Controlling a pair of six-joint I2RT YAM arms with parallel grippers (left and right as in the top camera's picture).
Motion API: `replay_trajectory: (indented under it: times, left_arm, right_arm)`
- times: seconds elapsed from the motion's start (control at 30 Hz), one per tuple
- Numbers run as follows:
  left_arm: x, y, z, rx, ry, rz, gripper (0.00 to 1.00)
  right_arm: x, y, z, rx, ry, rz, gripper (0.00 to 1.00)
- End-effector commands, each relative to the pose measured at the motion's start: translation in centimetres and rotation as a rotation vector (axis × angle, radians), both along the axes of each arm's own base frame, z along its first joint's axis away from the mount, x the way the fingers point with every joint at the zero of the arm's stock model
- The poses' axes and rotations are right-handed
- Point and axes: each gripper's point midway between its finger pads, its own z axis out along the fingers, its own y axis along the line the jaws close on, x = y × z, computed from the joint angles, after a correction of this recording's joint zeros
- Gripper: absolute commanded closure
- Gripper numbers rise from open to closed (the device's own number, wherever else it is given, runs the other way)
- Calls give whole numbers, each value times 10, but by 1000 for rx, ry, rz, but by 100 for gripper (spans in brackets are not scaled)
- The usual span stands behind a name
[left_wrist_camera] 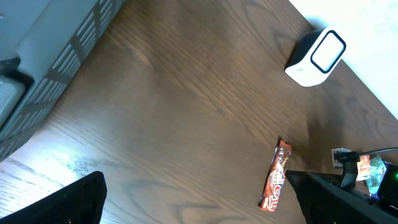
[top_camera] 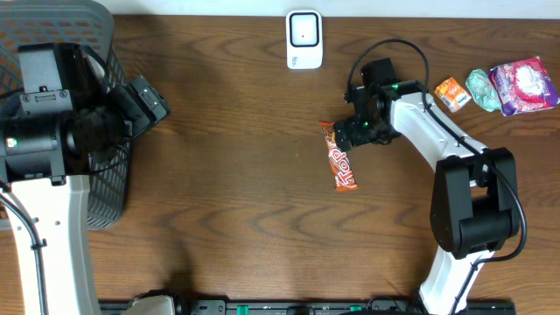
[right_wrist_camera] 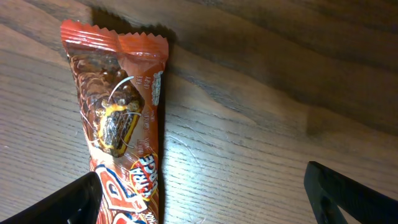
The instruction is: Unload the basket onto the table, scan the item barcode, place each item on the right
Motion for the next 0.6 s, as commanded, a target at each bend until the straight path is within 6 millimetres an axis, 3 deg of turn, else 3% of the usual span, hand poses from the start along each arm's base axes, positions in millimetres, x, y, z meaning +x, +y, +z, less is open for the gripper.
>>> replay_trajectory:
  times: [0.0,0.1,0.57]
  left_arm:
    - [-1,3,1,14,-2,2,2]
    - [-1,3,1,14,-2,2,2]
    - [-1,3,1,14,-2,2,2]
  right_arm:
    - [-4,2,-4,5,13,-5,9]
    - [-6,3,-6,5,15,-1,13]
    - [-9,9,-7,-58,9,-24,11]
